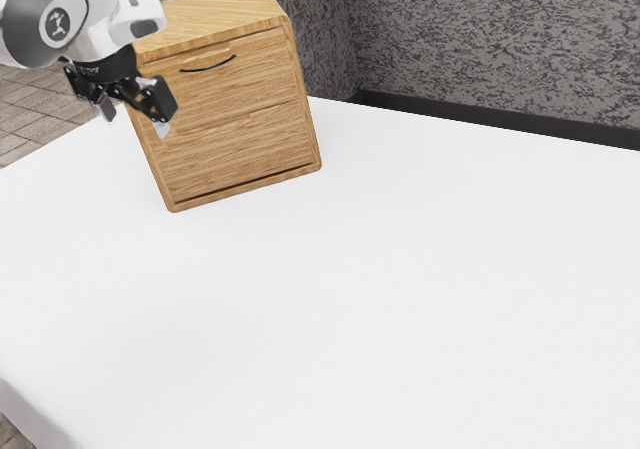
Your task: Pull the drawer handle with one arm to open the drawer
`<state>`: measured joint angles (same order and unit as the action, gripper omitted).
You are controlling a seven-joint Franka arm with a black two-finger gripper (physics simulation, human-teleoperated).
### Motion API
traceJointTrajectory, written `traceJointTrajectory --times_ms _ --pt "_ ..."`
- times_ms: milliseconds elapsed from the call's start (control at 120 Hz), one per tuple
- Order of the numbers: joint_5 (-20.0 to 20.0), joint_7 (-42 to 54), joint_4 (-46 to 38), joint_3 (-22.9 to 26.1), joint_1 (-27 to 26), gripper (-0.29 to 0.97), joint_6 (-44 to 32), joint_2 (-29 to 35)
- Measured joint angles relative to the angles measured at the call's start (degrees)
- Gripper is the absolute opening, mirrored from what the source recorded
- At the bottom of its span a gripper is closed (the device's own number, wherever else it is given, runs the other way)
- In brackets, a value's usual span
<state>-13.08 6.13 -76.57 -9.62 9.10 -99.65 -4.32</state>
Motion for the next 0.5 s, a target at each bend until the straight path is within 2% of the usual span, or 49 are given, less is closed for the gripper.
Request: traceJointTrajectory --times_ms 100,217,333,458,500 --pt "-4.73 5.81 0.03 -0.08 -0.11 0.68 -5.74 -1.36" --pt "-7.35 11.99 0.33 -0.27 -0.52 0.68 -13.69 -5.31" --pt "-8.31 17.6 0.77 -0.38 -0.06 0.68 -19.45 -7.13" --pt "-7.65 22.65 7.05 0.45 2.62 0.68 -23.22 -12.74" --pt "-7.36 24.2 8.04 2.36 4.94 0.68 -24.05 -13.59"
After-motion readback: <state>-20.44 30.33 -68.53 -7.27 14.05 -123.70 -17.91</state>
